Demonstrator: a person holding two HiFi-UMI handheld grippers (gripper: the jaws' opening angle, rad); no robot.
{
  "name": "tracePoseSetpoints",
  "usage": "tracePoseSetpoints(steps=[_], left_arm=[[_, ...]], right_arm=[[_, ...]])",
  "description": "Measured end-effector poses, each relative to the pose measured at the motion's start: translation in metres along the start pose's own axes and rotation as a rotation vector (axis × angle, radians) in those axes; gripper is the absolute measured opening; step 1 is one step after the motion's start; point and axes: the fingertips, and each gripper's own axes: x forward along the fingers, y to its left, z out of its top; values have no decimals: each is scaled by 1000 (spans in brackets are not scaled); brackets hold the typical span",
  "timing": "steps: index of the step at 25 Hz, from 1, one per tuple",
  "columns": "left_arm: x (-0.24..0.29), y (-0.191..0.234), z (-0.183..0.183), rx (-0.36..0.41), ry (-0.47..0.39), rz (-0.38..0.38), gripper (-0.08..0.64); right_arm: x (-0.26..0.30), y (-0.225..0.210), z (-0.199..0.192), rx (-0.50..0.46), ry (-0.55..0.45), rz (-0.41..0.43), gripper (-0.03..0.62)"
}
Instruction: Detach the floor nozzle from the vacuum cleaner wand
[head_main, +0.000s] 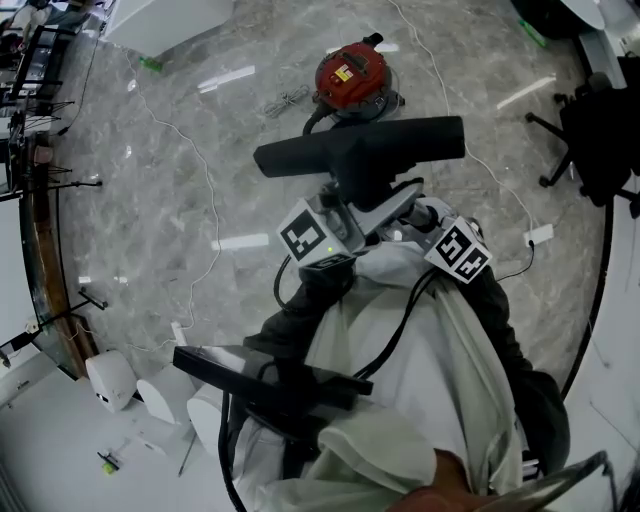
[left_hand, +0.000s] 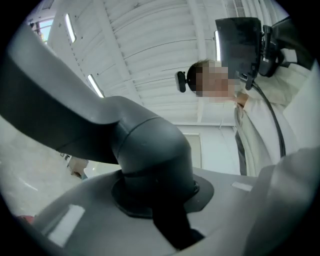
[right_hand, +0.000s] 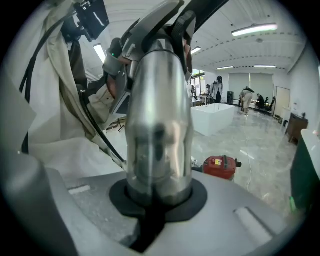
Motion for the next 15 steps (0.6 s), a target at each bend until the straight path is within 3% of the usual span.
tracePoseSetpoints(steps=[8, 15], left_arm=[[-6, 11, 12, 54, -24, 118, 91], [-16, -10, 8, 22, -20, -29, 80]], right_arm=[[2, -5, 8, -7, 24, -66, 40], [2, 6, 8, -51, 7, -26, 40]])
